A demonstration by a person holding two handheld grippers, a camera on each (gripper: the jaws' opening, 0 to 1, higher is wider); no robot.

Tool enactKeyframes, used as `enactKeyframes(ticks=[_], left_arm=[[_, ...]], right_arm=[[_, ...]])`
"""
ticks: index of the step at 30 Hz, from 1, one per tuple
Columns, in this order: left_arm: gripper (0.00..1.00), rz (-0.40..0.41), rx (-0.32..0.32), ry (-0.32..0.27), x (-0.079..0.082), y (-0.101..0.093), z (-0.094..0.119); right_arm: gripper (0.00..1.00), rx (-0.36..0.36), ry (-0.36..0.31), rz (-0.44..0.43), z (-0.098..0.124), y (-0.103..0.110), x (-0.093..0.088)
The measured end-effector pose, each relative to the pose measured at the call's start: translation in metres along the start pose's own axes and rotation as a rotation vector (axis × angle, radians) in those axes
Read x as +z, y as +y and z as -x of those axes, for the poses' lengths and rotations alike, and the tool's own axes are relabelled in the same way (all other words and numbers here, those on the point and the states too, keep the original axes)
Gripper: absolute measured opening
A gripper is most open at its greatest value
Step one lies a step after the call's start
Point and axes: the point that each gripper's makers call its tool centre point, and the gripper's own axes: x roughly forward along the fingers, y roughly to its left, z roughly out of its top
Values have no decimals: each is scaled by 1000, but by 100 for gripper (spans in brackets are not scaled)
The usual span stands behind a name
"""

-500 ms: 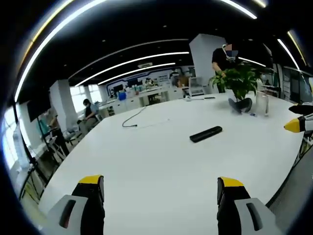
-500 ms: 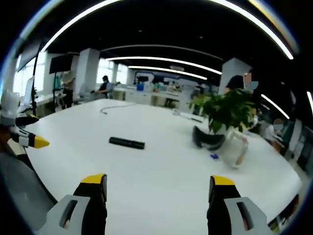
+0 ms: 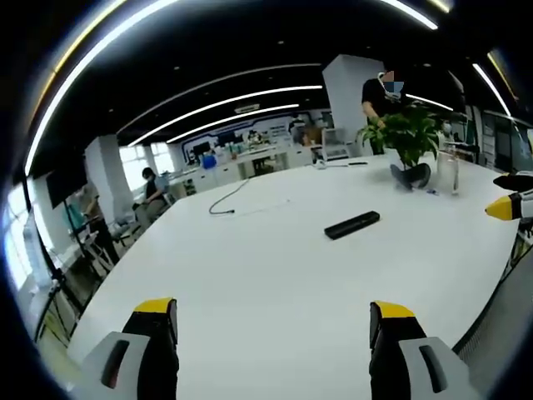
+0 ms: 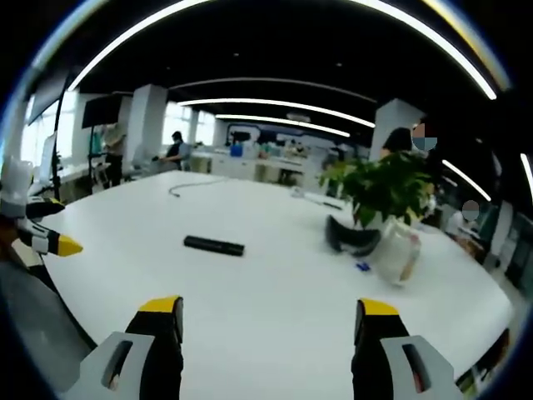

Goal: Press the specified remote control buttons in sequence, fully releasing each button before pressing the next.

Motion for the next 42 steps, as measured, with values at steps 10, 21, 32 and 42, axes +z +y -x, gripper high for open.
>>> enactKeyframes(ticks=[10,21,32,42], left_arm=[[99,-2,-4,2,0,-1,0],[99,4,1,-6,2,0,1],[99,-3,-17,-6,2,-3,1],[95,-13,-88,-16,9,-16,3]], right_arm=[[83,-10,-11,-7,1,-2,2],[84,-6,-6,-5,1,-1,1],[84,-3,-20,-14,2,-1,4],[83,19,-21,-11,2,4,4]])
